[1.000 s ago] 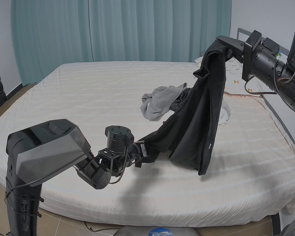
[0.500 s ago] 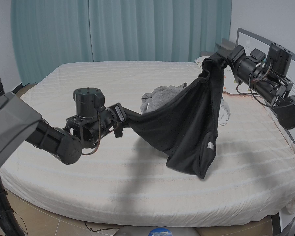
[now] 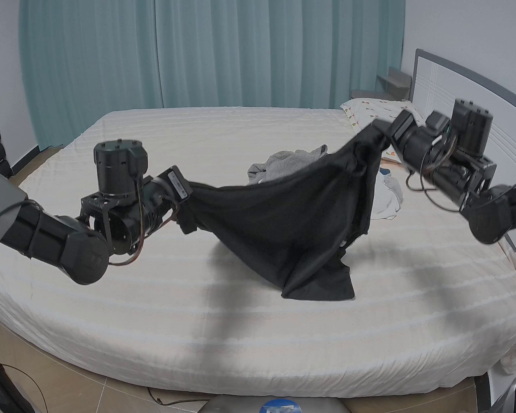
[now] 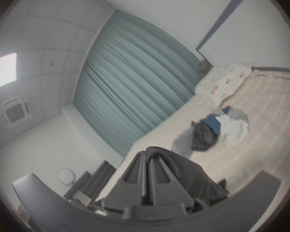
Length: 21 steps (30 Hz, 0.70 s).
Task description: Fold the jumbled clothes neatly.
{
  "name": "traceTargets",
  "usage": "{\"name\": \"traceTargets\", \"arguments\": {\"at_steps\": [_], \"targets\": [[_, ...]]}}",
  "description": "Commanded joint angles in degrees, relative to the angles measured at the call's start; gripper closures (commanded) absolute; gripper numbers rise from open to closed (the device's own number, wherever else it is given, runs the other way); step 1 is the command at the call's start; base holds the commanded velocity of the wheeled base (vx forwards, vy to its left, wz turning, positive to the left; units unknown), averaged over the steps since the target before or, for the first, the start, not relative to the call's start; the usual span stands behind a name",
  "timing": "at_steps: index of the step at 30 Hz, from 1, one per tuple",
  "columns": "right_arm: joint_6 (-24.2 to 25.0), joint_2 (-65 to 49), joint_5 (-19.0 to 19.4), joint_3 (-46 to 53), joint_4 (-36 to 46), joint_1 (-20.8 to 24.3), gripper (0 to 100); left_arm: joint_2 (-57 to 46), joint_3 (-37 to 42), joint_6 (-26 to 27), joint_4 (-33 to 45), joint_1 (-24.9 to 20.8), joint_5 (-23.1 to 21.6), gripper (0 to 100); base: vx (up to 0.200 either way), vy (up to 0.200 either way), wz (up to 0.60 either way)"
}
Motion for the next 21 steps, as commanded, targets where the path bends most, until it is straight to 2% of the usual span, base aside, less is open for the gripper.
{"name": "traceTargets", "arguments": {"at_steps": [1, 6, 12, 13, 18, 21], "targets": [[0.56, 3.5, -0.02, 13.65, -2.05, 0.91, 100, 1.54, 12.22, -5.17, -2.6, -1.57, -1.41, 100, 0.0, 0.0, 0.0], [3.63, 4.38, -0.02, 16.99, -5.48, 2.4, 100, 1.89, 17.14, -6.4, -5.67, -3.85, -2.38, 100, 0.0, 0.0, 0.0], [4.33, 4.38, -0.02, 18.75, -5.92, 3.28, 100, 2.51, 18.81, -8.78, -6.11, -5.35, -2.38, 100, -0.2, 0.0, 0.0], [4.51, 4.29, -0.11, 19.8, -5.92, 3.72, 100, 2.51, 18.81, -10.27, -6.11, -5.44, -2.38, 100, 0.0, 0.0, 0.0], [4.69, 4.38, -0.19, 20.15, -6.0, 3.64, 100, 2.51, 18.99, -10.62, -6.99, -5.44, -1.68, 100, 0.0, 0.0, 0.0], [5.39, 4.38, -0.28, 20.15, -6.0, 3.9, 100, 2.51, 20.83, -10.89, -11.21, -5.44, -1.68, 100, 0.0, 0.0, 0.0]]}}
